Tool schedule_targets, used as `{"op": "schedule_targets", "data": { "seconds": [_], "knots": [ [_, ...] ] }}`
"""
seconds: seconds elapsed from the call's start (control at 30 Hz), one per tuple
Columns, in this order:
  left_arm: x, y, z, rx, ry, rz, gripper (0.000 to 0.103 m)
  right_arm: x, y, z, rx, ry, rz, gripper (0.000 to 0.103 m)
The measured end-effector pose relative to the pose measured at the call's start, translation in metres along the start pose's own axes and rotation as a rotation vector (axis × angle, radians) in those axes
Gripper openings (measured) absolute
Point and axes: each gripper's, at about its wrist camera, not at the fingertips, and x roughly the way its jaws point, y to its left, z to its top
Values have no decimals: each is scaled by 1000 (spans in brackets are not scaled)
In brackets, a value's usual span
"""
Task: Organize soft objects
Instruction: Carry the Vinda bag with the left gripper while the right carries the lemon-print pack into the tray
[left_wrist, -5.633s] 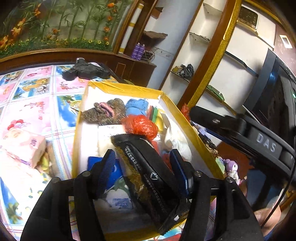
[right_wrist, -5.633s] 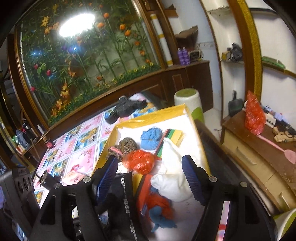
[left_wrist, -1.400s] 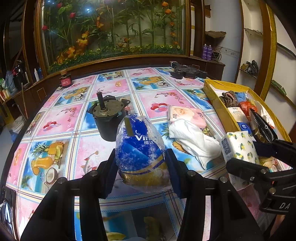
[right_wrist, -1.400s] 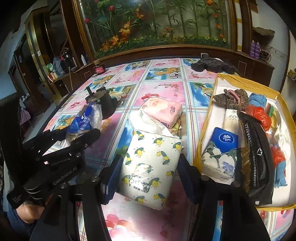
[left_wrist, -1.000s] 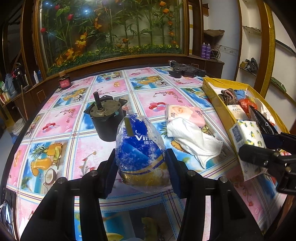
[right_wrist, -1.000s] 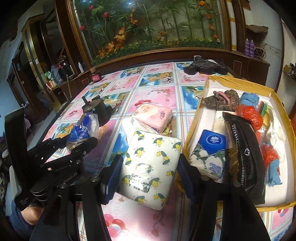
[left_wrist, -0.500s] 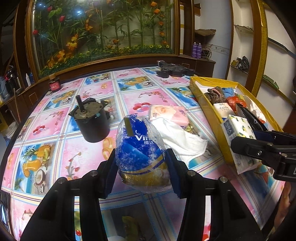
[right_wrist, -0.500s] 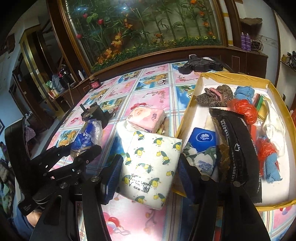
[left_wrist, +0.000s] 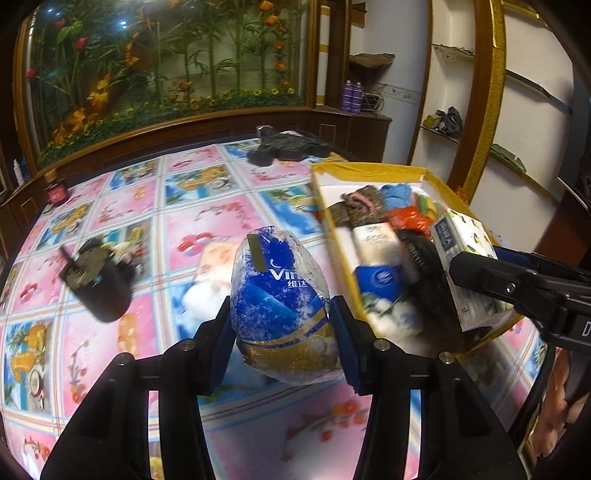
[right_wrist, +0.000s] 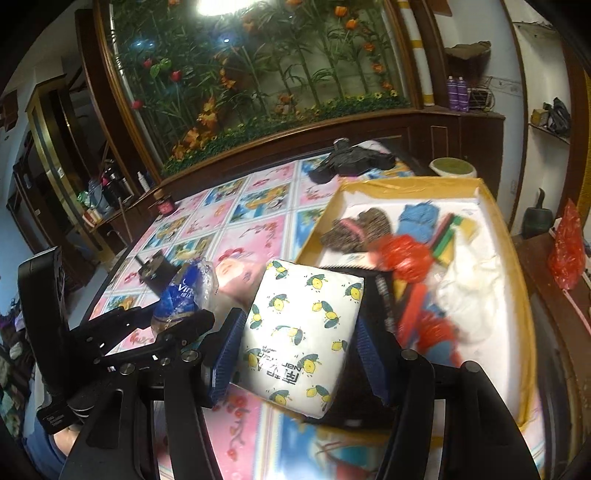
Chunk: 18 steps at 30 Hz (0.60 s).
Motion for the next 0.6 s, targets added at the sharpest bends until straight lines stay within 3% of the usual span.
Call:
{"op": "schedule_targets", "data": {
  "seconds": [0.37, 0.6],
  "knots": [
    [25, -53, 64, 43, 23, -118, 48, -7, -55, 55, 91, -18, -81, 59],
    [71, -78, 95, 58, 88, -179, 48, 26, -79, 90, 117, 30, -170, 59]
  ]
}}
